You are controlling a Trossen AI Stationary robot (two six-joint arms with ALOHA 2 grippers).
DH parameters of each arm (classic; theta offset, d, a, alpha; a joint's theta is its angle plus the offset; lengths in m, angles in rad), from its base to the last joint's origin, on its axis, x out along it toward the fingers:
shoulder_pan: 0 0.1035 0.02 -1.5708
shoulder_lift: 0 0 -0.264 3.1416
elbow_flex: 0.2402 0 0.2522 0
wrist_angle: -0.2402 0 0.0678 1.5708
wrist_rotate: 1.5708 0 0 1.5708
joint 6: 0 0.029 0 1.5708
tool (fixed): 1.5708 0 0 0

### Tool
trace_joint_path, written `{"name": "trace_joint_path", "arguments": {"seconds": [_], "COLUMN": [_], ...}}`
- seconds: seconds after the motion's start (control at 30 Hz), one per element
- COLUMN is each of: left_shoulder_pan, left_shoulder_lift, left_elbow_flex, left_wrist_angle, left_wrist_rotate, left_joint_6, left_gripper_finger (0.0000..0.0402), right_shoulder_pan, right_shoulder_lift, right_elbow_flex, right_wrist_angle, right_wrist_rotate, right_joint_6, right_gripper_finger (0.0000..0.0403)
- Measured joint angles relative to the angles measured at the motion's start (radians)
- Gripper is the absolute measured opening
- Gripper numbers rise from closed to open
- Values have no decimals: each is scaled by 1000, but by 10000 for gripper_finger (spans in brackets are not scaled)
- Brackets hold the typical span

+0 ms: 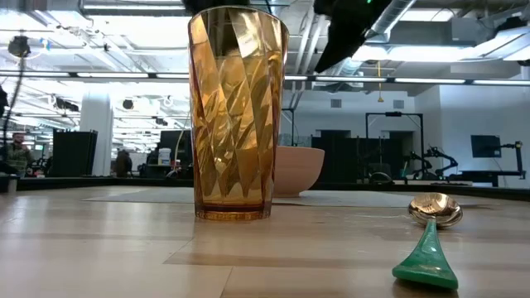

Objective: Pick & Place Utensil
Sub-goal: Put the green spoon into the light orange bowl

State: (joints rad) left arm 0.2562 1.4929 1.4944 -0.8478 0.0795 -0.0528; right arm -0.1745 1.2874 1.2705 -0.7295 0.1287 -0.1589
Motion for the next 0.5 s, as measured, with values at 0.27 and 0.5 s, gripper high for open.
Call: {"name": "trace_joint_path", "arguments": {"seconds": [0.27, 0.5], "left_shoulder_pan": [-145, -230], "left_shoulder_lift": [-413, -596], "left_elbow_flex": [-451, -771], "left_wrist_angle": [365, 755], "left_wrist_rotate": [-3, -4], "left_joint_6": [-59, -102], "left_gripper_finger": [57, 57], "right_shoulder_pan": [180, 247], "right_shoulder_lift": [-10, -85], "right_elbow_flex": [0, -128], "right_wrist_angle": [-17, 82], "right_wrist_rotate": [-42, -259], "right_joint_6": [-2, -55], "right_gripper_finger": [0, 0]}}
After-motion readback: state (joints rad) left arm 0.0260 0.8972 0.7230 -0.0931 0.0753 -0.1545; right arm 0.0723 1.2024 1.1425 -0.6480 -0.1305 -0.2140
